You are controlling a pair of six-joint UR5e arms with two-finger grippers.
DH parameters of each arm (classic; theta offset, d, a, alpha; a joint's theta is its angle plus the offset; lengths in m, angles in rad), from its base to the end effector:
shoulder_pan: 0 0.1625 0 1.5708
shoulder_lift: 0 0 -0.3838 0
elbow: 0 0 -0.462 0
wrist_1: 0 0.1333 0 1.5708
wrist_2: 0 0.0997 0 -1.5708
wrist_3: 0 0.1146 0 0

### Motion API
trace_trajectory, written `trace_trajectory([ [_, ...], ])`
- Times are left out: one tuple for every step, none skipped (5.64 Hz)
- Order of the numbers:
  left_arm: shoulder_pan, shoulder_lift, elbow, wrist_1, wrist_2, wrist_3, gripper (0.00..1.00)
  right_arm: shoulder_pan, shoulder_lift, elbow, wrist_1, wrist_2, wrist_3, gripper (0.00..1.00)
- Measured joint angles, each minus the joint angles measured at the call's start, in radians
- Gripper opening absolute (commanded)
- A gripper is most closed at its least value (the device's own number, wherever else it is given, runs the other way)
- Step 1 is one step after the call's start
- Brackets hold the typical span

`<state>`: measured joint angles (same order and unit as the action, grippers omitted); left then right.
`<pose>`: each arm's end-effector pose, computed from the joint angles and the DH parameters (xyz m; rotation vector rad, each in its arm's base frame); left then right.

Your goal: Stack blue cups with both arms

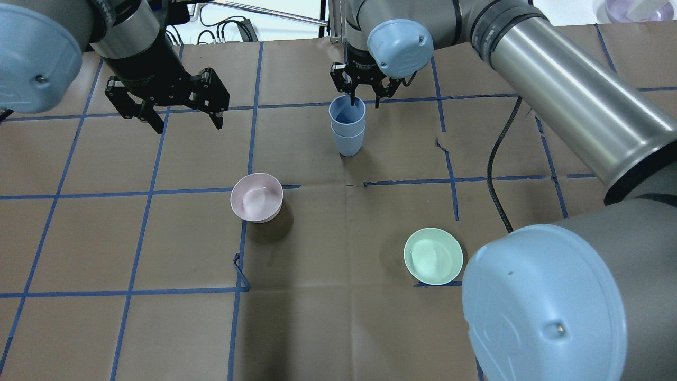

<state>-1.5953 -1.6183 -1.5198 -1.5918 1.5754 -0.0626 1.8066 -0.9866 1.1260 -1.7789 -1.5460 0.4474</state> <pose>-0.1469 -0.5745 0.4312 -0.0597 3.1355 0.0271 0.3138 -0.7232 0.3110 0.3254 3.0768 -0.0873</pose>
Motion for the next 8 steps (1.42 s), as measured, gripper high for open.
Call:
trace_trajectory([
  [0.0,-0.001,0.0,0.001,0.0,0.0,0.99,-0.032,-0.055,-0.014,0.054,0.004,-0.046,1.0],
  [0.0,-0.001,0.0,0.001,0.0,0.0,0.99,-0.082,-0.131,0.0,0.146,0.003,-0.138,1.0],
  [0.0,-0.002,0.0,0.002,0.0,0.0,0.99,-0.14,-0.214,0.05,0.237,0.0,-0.235,1.0],
  [-0.001,-0.002,0.0,0.002,0.0,0.0,0.99,-0.185,-0.322,0.16,0.274,-0.004,-0.302,1.0],
  [-0.001,-0.002,0.0,0.003,0.0,0.0,0.99,-0.213,-0.42,0.27,0.267,-0.005,-0.322,1.0],
  [-0.001,-0.002,0.0,0.003,0.0,0.0,0.99,-0.232,-0.492,0.359,0.238,-0.004,-0.327,1.0],
  [-0.001,-0.002,0.0,0.003,0.0,0.0,0.99,-0.238,-0.514,0.396,0.213,-0.004,-0.328,1.0],
  [-0.002,-0.002,-0.001,0.003,0.0,0.0,0.99,-0.241,-0.519,0.406,0.199,-0.006,-0.328,1.0],
])
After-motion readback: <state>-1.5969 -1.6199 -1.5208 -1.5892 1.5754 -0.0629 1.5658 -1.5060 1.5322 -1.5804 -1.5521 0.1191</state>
